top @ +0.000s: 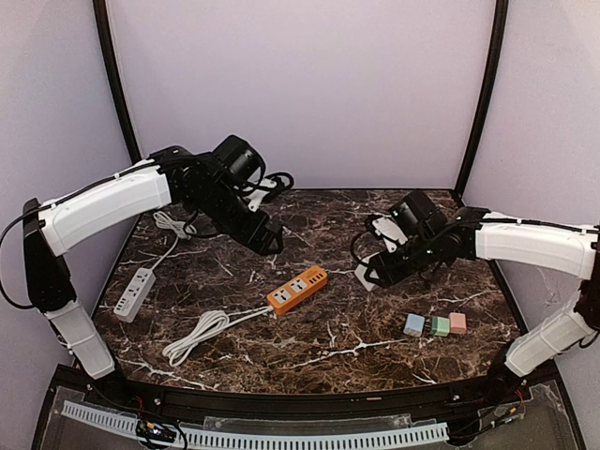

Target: Insert the plug

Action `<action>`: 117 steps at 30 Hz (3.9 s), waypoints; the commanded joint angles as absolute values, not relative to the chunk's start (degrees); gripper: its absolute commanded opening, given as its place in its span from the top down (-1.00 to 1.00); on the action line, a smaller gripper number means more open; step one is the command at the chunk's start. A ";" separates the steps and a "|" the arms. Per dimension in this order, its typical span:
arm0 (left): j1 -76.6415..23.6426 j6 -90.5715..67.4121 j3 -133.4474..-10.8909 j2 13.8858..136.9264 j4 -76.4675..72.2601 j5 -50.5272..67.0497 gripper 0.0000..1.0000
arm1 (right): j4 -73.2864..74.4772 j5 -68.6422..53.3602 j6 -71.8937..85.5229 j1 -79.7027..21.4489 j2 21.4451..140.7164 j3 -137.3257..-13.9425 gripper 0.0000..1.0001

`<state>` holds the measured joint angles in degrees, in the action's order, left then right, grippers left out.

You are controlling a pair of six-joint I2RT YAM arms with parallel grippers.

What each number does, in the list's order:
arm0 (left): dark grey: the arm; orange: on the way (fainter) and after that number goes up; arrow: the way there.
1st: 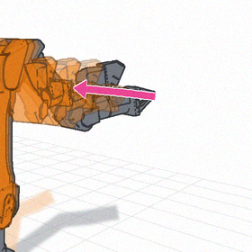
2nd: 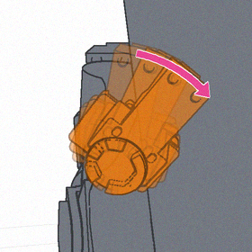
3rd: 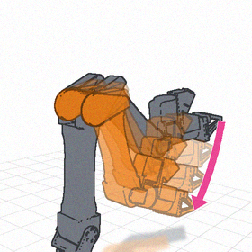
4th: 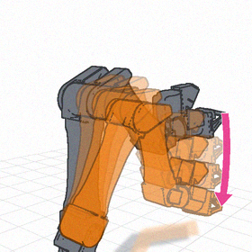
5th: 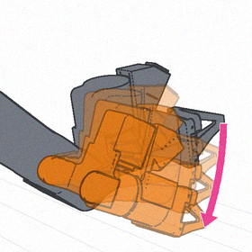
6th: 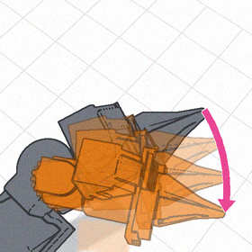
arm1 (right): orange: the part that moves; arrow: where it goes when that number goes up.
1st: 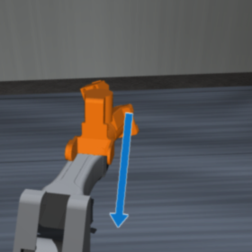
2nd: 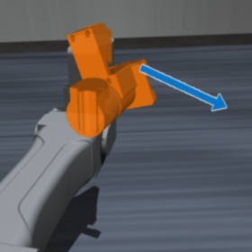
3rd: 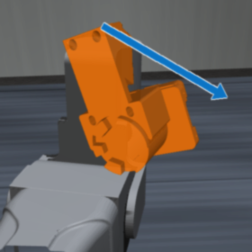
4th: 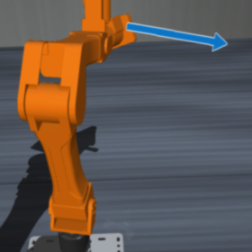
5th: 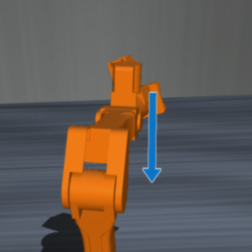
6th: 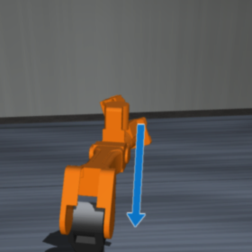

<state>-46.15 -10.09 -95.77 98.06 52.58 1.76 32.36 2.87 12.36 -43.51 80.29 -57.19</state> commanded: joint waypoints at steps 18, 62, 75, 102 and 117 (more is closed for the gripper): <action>-45.79 24.70 -72.59 73.42 22.76 12.47 -0.79 | 30.19 -42.36 9.92 -34.83 74.29 -67.96 0.73; -48.56 47.10 -85.70 89.95 19.02 57.68 -0.50 | 27.00 -79.34 17.43 -37.62 86.26 -75.45 0.82; -50.23 44.11 -86.95 92.73 17.49 60.90 -0.48 | 31.34 -80.65 13.03 -39.72 88.80 -78.49 0.82; -52.60 47.02 -91.01 95.93 21.97 59.81 0.76 | 39.71 -77.39 5.57 -40.87 90.80 -82.28 0.30; -51.64 40.19 -83.94 89.57 15.74 51.26 0.98 | 40.90 -66.87 3.83 -34.04 81.57 -76.94 -0.97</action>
